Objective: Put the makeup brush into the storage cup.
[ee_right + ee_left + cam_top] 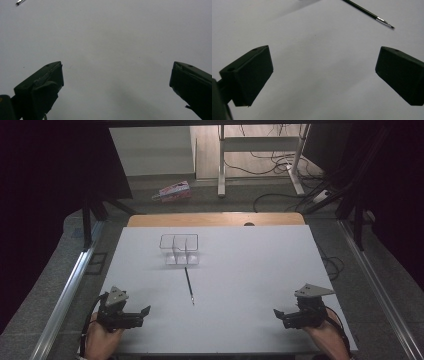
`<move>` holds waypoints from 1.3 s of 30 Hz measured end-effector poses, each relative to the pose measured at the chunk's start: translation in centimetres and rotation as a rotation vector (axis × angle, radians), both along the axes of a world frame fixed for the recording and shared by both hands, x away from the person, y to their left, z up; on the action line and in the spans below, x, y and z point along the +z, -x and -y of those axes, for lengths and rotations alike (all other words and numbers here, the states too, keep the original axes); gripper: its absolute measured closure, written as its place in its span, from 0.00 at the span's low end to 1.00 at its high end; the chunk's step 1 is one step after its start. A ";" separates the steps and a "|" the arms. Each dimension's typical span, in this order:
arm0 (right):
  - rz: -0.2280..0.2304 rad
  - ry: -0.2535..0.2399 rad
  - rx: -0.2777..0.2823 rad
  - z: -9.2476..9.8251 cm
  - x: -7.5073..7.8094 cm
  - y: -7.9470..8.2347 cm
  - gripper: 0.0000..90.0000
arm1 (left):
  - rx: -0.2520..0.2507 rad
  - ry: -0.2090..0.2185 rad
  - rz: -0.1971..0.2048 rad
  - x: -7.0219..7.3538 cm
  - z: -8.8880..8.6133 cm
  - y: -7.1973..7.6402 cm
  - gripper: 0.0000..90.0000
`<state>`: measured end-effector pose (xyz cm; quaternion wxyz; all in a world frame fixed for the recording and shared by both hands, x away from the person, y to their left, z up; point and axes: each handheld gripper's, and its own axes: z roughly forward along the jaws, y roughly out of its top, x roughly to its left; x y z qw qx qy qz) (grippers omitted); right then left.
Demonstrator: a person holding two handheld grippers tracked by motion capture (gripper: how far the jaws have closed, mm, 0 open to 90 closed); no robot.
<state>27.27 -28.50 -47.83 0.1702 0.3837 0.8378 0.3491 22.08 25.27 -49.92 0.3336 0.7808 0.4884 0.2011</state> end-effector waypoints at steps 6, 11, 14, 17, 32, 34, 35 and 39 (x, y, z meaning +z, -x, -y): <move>0.017 -0.019 0.020 -0.1 0.1 0.0 0.00 | -0.008 -0.007 0.006 0.0 0.0 0.0 0.02; -0.002 -0.010 0.039 -0.3 -0.2 0.0 0.00 | -0.020 0.022 0.004 -0.1 0.0 -0.2 0.02; -0.004 -0.006 0.046 -0.4 -0.2 0.0 0.00 | -0.030 0.042 0.002 -0.1 0.0 -0.2 0.02; -0.017 0.001 0.049 -0.4 -0.3 0.0 0.00 | -0.033 0.036 0.001 -0.1 0.0 -0.3 0.02; -0.027 0.015 0.061 -0.6 -0.5 -0.1 0.00 | -0.025 -0.015 -0.057 -0.1 0.0 -0.9 0.03; -0.028 0.012 0.062 -0.6 -0.5 -0.1 0.00 | -0.030 -0.027 -0.057 0.1 0.1 -1.0 0.03; -0.028 0.009 0.064 -0.6 -0.4 -0.1 0.00 | -0.031 -0.032 -0.057 0.1 0.2 -1.1 0.03; -0.029 0.003 0.065 -0.6 -0.4 -0.1 0.00 | -0.035 -0.043 -0.060 0.4 0.3 -1.3 0.03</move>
